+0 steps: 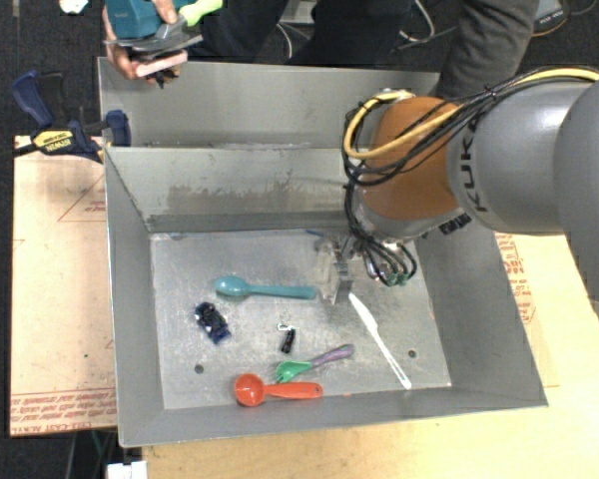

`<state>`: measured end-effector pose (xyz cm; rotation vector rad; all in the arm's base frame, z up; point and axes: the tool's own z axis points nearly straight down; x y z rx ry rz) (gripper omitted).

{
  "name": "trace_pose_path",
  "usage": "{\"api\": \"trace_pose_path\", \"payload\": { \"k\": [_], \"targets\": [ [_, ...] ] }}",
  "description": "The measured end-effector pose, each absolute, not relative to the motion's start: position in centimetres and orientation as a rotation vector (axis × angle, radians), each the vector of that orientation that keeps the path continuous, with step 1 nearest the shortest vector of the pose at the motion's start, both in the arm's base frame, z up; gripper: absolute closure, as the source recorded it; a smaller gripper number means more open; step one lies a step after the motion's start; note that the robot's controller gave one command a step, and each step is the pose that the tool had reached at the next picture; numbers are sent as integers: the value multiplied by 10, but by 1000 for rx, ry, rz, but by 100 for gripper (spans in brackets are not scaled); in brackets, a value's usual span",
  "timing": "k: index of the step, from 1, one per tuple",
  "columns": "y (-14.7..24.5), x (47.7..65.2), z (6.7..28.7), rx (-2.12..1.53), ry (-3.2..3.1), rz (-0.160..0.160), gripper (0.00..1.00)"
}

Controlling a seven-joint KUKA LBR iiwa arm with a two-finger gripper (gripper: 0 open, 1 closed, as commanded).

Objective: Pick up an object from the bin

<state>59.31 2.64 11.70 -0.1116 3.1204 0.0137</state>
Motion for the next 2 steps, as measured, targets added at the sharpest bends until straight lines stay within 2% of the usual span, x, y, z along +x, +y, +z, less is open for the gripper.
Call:
{"api": "trace_pose_path", "payload": {
  "k": [1, 2],
  "targets": [
    [8, 588, 96, -203, 3111, 13, 100],
    [18, 596, 114, -272, 3110, 16, 100]
  ]
}}
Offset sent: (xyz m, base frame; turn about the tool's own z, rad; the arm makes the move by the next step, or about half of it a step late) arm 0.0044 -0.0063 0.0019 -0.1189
